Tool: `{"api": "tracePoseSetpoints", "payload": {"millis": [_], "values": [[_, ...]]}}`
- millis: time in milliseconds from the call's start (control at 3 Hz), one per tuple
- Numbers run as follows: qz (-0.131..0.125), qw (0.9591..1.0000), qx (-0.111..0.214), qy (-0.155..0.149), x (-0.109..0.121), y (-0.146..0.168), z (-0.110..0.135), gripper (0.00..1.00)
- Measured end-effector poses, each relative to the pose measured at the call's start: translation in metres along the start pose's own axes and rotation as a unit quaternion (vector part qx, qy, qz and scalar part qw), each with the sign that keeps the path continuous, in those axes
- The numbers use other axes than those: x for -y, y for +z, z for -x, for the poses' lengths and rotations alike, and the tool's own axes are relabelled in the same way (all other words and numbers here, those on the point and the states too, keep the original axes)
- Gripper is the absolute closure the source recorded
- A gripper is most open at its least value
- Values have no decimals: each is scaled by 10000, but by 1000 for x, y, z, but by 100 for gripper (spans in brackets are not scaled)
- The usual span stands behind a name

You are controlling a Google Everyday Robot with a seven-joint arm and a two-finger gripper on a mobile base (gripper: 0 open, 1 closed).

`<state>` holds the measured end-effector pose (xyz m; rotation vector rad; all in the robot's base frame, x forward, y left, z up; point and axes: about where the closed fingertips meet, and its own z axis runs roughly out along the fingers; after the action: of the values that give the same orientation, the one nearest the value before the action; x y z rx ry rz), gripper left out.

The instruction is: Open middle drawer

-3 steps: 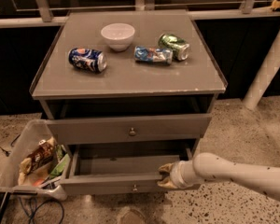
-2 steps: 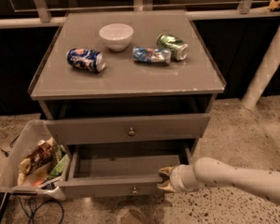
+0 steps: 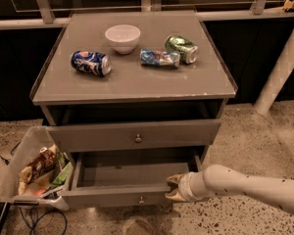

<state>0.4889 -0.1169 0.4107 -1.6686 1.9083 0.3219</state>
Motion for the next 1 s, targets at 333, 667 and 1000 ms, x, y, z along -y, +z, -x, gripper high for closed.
{"api": "tracePoseSetpoints", "payload": {"millis": [333, 667, 1000], "values": [[0, 10000, 0, 0, 0, 0, 0, 36], [0, 10000, 0, 0, 0, 0, 0, 37], [-35, 9999, 87, 58, -8, -6, -5, 61]]}}
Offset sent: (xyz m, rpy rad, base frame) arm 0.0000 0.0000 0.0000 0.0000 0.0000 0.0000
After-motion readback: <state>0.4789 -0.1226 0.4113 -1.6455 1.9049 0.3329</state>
